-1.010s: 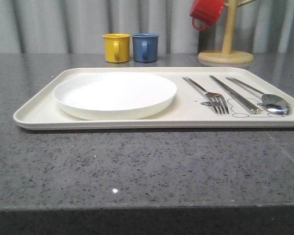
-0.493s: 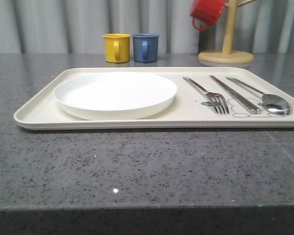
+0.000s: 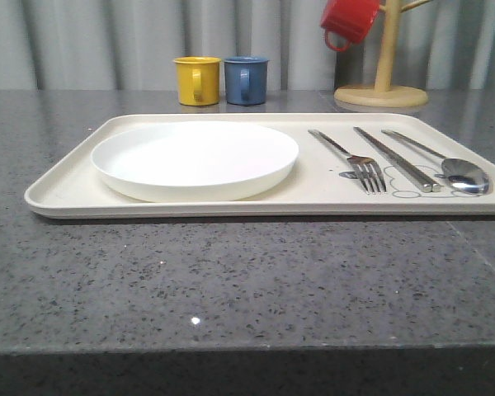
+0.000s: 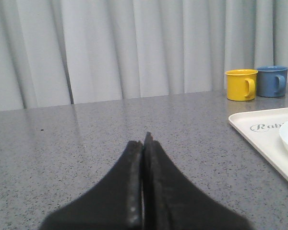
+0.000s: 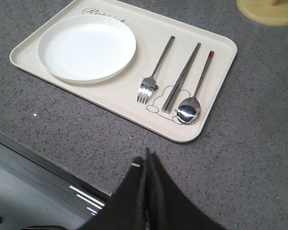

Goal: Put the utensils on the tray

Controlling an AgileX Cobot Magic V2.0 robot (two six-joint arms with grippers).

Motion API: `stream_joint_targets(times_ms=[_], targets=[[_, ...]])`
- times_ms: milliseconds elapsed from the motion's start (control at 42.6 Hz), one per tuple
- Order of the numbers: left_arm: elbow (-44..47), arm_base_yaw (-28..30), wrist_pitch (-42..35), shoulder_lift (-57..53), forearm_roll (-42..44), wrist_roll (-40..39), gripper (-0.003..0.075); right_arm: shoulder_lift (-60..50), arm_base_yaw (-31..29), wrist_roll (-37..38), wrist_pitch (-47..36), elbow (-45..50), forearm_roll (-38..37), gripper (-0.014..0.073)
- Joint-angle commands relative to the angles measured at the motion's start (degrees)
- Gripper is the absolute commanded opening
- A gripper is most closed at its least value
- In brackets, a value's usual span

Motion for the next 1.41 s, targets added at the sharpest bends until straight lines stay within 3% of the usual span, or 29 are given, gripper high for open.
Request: stream_joint_targets(times_ms=[0, 258, 329, 610, 775, 1033, 1385], targets=[[0.36, -0.40, -4.16, -1.29, 0.00, -0.14, -0.0020, 0.45, -0.07, 0.06, -3.45, -1.08, 0.20, -0.0067], [0.36, -0.40, -4.16, -1.29, 0.00, -0.14, -0.0020, 0.45, -0.07, 0.06, -3.51, -1.08, 0.20, -0.0067], [0.36, -0.40, -4.16, -1.29, 0.00, -0.14, -0.0020, -1.11, -0.18, -0.30, -7.59, 1.34, -1.26, -0.0067], [0.36, -0.40, -4.16, -1.19, 0.00, -0.14, -0.0020, -18.89, -7.66, -0.46, -46.67, 33.81, -7.07, -0.0067], [0.36, -0.40, -4.16, -1.19, 0.00, -0.14, -0.0020, -26.42, -10.54, -0.46, -60.39, 48.39, -6.16, -0.0067], [0.36, -0.40, -4.16, -1.19, 0.00, -0.14, -0.0020, -28.99, -13.57, -0.46, -67.26, 56.41, -3.86, -0.0067], [0.36, -0.40, -4.16, -1.19, 0.00, -0.14, -0.0020, -28.94, -13.57, -0.39, -68.45, 56.34, -3.71, -0.0067]])
